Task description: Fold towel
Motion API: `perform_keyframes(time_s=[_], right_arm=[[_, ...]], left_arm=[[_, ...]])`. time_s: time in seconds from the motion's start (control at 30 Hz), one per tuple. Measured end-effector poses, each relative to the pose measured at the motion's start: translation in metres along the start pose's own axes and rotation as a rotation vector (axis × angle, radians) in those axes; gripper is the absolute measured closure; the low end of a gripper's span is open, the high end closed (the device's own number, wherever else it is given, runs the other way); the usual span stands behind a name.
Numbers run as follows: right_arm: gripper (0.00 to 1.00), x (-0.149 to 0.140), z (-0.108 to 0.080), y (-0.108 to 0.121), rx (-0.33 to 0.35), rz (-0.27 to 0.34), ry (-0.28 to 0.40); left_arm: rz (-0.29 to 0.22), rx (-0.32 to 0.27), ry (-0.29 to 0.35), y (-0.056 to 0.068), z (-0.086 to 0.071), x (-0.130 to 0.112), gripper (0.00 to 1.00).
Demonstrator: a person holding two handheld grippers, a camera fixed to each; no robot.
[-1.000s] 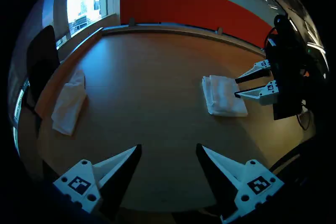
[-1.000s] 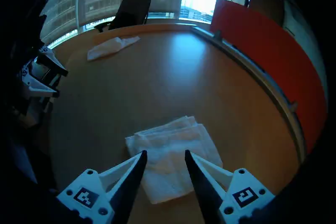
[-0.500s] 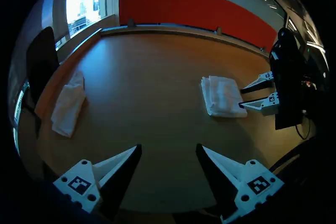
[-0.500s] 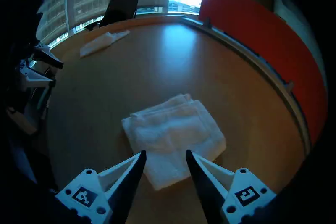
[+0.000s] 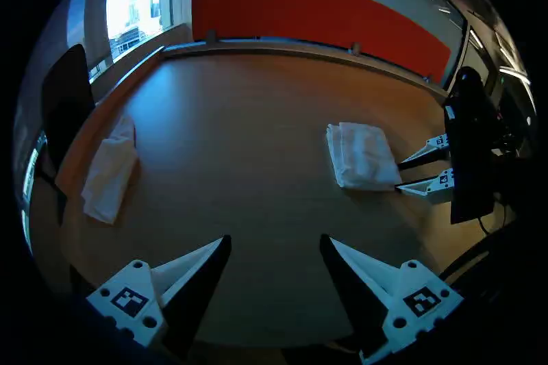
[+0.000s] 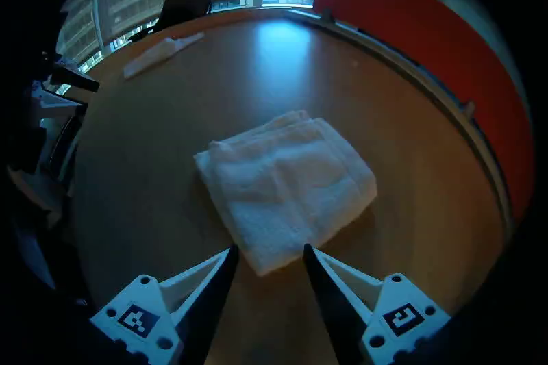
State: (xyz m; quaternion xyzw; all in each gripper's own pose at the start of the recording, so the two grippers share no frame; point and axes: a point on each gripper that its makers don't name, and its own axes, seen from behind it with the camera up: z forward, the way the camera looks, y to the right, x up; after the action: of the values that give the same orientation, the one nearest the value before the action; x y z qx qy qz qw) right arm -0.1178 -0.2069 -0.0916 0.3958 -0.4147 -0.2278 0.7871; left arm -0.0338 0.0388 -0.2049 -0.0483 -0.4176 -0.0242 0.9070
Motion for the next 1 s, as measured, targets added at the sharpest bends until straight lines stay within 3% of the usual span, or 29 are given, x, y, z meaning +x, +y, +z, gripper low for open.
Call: perform_keyframes(time_s=[0.13,0.23,0.47,0.73,1.0], right_arm=[[0.27,-0.009,0.002,-0.001,-0.003,0.013,-0.014],[0.33,-0.012,0.004,-0.003,-0.001,0.026,-0.017],[0.57,-0.012,0.006,-0.008,0.012,0.052,-0.01],[0.91,-0.011,0.004,-0.007,0.004,0.054,-0.002],[0.94,0.004,-0.004,0.0,-0.006,0.055,0.034]], left_arm=[[-0.001,-0.001,-0.001,0.0,0.0,0.0,0.04],[-0.003,-0.001,-0.003,0.0,0.001,-0.001,0.04],[0.001,-0.001,-0.005,0.0,0.001,-0.002,0.04],[0.001,-0.004,-0.004,0.003,0.002,-0.001,0.04],[0.004,-0.007,-0.003,0.003,0.002,-0.001,0.04]])
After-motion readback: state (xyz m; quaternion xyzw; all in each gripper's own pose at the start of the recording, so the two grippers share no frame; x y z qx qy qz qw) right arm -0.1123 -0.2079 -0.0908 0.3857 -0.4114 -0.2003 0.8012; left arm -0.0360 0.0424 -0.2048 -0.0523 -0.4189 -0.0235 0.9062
